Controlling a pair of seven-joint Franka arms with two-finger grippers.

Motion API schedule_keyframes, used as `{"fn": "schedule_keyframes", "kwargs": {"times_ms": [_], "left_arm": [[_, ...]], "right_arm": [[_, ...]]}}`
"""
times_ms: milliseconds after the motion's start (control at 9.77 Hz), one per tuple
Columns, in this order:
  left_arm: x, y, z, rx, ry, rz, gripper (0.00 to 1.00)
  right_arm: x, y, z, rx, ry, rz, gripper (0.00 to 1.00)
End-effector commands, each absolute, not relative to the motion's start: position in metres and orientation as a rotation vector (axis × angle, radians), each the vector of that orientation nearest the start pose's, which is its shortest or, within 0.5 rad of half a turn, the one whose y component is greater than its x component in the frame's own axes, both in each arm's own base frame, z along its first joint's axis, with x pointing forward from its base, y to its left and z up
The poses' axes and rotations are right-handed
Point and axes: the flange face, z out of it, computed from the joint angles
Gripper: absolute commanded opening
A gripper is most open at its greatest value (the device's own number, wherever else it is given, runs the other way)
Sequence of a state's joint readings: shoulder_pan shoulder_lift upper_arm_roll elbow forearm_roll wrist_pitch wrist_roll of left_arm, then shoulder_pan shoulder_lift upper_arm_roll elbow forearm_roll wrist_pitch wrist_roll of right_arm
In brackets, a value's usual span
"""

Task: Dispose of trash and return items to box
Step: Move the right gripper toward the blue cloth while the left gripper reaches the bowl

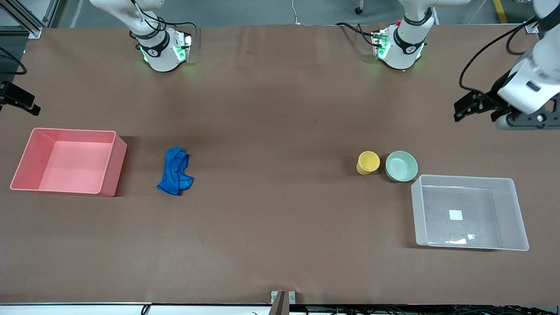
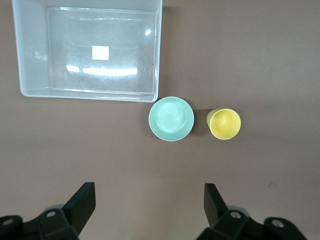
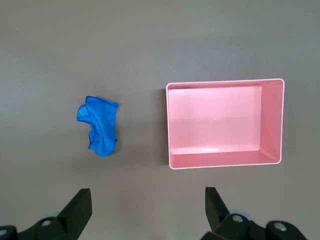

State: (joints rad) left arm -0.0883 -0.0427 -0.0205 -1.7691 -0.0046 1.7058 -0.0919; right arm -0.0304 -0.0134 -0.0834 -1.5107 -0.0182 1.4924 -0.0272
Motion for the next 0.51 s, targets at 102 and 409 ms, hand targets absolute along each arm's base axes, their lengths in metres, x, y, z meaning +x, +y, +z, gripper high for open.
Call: {"fn": "schedule_keyframes", "kwargs": {"times_ms": [102,409], "left_arm": [[0.514,-0.034,0.452,-3.155,0.080,0.131,0.96],[0.487,-0.023,0.358,-3.156,0.051,0.083,0.96]], "right_arm": [[0.565,-0.007,0.615,-3.165,0.122,0.049,1.00],[0.593,0.051,0.466,-3.162,0.096,0.104,1.00]]}}
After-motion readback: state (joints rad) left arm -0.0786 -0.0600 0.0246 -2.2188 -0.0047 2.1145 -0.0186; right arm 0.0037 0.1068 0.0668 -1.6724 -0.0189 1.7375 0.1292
